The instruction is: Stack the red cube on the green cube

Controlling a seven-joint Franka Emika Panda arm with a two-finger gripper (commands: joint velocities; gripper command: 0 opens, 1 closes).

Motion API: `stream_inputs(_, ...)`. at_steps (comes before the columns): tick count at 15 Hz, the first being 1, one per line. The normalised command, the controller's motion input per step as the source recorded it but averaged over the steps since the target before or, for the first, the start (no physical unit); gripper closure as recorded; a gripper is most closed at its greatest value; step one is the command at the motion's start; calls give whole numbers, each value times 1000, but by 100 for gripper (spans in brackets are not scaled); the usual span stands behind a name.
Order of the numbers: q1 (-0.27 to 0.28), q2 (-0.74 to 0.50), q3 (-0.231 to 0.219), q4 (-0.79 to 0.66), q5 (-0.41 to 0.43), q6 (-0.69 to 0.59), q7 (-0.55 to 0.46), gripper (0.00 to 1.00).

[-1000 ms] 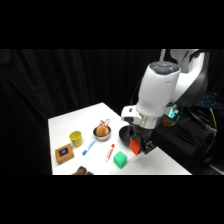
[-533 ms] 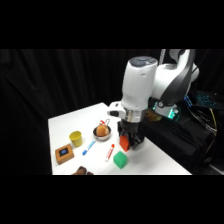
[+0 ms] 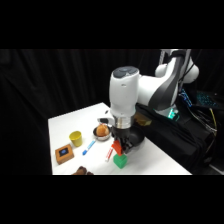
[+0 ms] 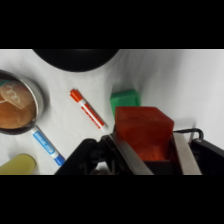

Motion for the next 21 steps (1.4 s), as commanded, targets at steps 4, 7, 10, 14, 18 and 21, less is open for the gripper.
stream_inputs(4,-90,210,50,250,144,-63,-233,73)
stream_inputs(7,-51,165,43,160,124,-4,-193,73)
stream_inputs(10,-26,142,41,132,110,19,-172,73)
stream_inputs(14,-23,115,34,134,109,43,-169,73)
stream_inputs(18,-26,69,31,113,120,71,-163,22)
stream_inputs(21,-7,11,15,54,105,35,-118,1)
